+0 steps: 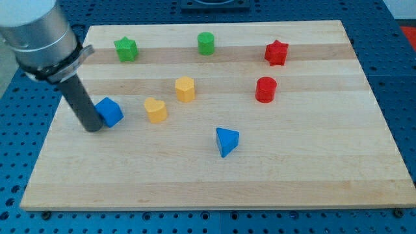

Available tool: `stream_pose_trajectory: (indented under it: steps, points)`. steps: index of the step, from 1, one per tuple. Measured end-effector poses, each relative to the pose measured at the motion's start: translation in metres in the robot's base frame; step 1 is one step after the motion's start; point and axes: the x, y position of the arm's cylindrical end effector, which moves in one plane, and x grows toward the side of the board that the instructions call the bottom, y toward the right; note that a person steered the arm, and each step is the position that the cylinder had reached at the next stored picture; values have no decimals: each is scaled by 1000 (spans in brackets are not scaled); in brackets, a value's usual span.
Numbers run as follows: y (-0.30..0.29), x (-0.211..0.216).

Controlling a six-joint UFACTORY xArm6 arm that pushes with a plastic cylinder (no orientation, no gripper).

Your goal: Slide the blue cube towards right

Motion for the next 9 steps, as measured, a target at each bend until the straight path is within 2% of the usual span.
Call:
stream_pose_trajectory:
  steps: [2,4,6,7,8,9]
  points:
    - [17,-76]
    - [-29,-60]
    - [-43,-53]
    - [-54,-23]
    - [-44,-8]
    - [9,-30]
